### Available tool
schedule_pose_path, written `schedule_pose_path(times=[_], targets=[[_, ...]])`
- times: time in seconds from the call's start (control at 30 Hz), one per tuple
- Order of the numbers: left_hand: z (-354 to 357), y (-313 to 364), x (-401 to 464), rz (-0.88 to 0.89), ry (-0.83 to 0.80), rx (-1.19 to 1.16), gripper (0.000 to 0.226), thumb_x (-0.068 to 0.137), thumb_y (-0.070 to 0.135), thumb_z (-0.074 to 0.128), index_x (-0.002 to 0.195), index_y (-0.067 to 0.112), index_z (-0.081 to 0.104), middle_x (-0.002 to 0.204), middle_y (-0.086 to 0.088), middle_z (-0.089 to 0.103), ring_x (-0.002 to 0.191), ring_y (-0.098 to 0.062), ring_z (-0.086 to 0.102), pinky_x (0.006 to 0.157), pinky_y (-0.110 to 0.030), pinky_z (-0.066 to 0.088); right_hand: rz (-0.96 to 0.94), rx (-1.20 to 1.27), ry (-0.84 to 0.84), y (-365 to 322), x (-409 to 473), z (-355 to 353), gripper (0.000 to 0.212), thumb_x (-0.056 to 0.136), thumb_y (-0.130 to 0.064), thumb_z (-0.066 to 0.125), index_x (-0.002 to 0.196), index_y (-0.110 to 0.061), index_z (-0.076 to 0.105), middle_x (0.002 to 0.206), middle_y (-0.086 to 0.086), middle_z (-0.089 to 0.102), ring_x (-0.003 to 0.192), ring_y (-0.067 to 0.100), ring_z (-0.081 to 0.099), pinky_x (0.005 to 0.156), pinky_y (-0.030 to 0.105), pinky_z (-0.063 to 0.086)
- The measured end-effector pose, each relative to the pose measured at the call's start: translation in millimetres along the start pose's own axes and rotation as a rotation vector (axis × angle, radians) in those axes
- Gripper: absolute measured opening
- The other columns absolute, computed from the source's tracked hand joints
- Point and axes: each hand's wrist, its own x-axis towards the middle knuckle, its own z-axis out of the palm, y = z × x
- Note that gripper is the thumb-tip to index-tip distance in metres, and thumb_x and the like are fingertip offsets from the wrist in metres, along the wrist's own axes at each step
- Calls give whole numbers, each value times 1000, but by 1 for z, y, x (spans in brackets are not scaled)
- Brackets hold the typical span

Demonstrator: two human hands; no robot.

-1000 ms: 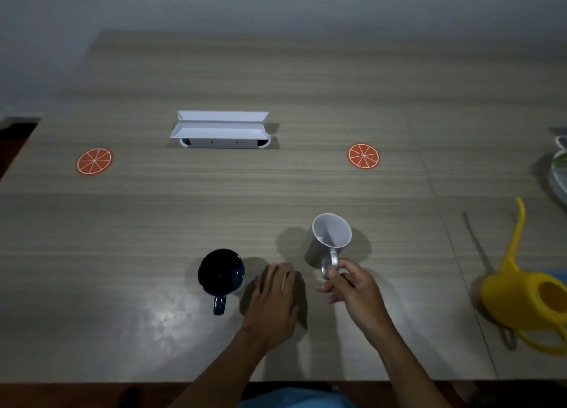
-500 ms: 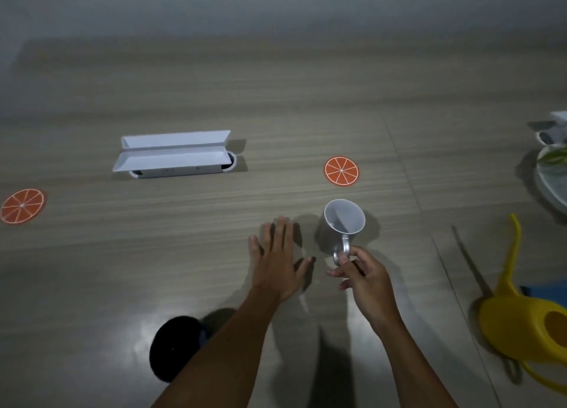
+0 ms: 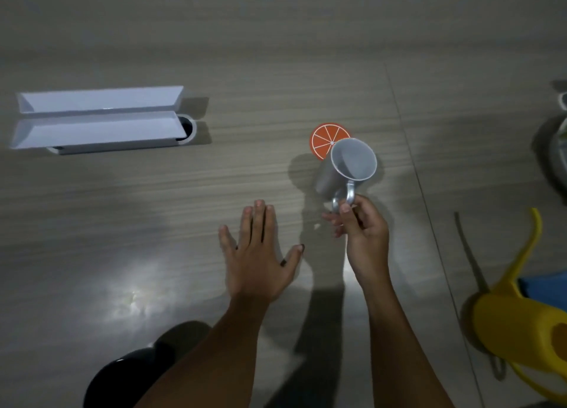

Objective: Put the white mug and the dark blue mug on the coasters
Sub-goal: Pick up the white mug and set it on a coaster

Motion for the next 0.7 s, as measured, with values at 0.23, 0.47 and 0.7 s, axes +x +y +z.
schedule_pose_path(times=[0.23,0.47,0.7], targets=[[-1,1,1,-7,-6,-18,91,93,75,23,162,19,3,172,-3,-4,157,-24,-6,120,-69,1,-67,59,44,-13,45,5,21,99,-18,56,97,-36,68,92,3,76,90,25,76,60,31,52],[0,1,1,-11,1,-16,91,93,75,28,162,18,8,172,-3,2,158,-23,-1,120,-68,2,-71,90,63,-13,74,8,20,99,-15,55,96,-31,67,91,6,75,88,27,75,57,29,51],[3,1,1,-16,15,-32,91,92,74,32,162,18,12,172,-2,7,158,-23,3,121,-68,3,-78,104,65,-8,84,13,25,98,-18,56,93,-38,70,91,3,75,94,35,75,57,30,52]])
